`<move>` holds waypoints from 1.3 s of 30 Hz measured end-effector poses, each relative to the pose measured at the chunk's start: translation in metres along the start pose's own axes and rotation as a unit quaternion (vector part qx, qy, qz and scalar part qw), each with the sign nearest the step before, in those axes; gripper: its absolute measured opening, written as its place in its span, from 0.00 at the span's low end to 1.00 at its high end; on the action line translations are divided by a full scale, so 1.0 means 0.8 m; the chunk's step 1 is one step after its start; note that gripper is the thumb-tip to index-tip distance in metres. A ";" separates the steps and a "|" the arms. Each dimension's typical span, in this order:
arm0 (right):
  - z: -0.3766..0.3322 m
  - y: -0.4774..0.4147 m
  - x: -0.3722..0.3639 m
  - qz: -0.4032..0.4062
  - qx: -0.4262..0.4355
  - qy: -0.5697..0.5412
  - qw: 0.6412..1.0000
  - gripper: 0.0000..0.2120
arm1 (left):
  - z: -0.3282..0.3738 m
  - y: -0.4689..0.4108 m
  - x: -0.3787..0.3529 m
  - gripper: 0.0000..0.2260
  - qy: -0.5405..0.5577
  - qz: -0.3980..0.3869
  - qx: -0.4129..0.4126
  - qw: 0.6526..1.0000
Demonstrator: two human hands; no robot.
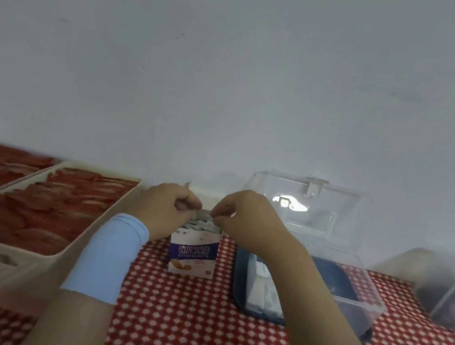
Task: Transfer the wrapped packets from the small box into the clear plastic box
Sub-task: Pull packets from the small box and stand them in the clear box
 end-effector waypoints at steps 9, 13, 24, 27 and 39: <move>-0.003 -0.026 -0.026 -0.014 -0.004 0.190 0.982 0.07 | 0.008 0.001 0.004 0.10 -0.062 0.008 -0.044 0.997; -0.011 -0.023 -0.029 -0.003 0.033 0.206 0.978 0.08 | 0.011 0.001 0.003 0.11 -0.072 -0.005 -0.061 0.995; 0.003 -0.021 -0.003 0.102 0.032 -0.002 0.994 0.04 | 0.010 0.000 0.003 0.10 -0.043 0.013 -0.037 0.998; -0.001 -0.018 -0.001 0.121 0.046 -0.051 0.990 0.05 | 0.009 0.000 0.003 0.09 -0.032 0.021 -0.033 0.999; -0.004 -0.008 0.027 0.177 0.064 -0.136 0.973 0.07 | 0.015 0.003 0.009 0.07 0.053 0.060 -0.025 0.997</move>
Point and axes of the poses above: each hand's wrist, its own y-axis away from the middle knuckle, its own x-axis out of the back of the hand, z = x × y, the point moved 8 cm from there along -y, towards the middle knuckle, and after that the axes turned 4 degrees about z, right-handed, at the moved point
